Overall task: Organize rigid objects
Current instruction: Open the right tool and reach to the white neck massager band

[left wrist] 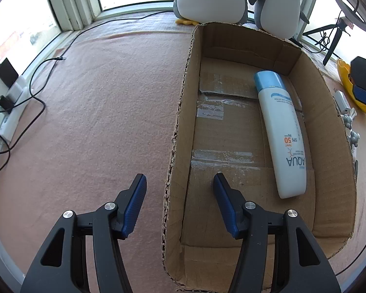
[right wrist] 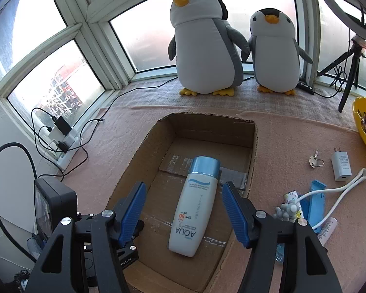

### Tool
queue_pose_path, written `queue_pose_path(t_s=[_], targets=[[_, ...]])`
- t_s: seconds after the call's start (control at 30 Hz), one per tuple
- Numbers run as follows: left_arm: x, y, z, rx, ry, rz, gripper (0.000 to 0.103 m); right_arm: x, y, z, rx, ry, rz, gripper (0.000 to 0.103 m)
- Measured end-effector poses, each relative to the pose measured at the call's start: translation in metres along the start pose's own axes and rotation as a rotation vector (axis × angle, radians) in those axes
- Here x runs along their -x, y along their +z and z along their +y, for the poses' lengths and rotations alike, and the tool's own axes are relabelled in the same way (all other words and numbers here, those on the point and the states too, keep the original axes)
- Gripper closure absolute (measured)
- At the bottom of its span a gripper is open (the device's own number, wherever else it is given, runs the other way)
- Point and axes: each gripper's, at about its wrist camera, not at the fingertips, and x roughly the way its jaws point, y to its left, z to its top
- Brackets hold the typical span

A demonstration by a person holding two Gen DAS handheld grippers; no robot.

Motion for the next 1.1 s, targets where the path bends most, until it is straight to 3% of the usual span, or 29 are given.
queue_pose_path(t_s=[0.2, 0.47, 0.77, 1.0, 1.1], targets=[[0.0, 0.0, -0.001, -0.002, 0.002, 0.0, 0.047, 0.037, -0.006, -0.044, -0.074, -0.004, -0.052, 0.042], [0.0, 0.0, -0.001, -0.002, 0.006, -0.002, 0.047, 0.061, -0.018, -0.112, -0.158, -0.048, -0.027, 0.042], [0.0, 0.0, -0.002, -0.005, 0.011, -0.002, 0.047, 0.05, -0.028, -0.182, -0.349, -0.01, 0.036, 0.042], [0.0, 0.0, -0.004, -0.012, 0.021, -0.002, 0.047, 0.024, -0.04, -0.224, -0.497, 0.065, 0.079, 0.043], [0.0, 0.001, -0.005, -0.016, 0.025, 0.0, 0.046, 0.012, -0.044, -0.239, -0.557, 0.115, 0.089, 0.047]])
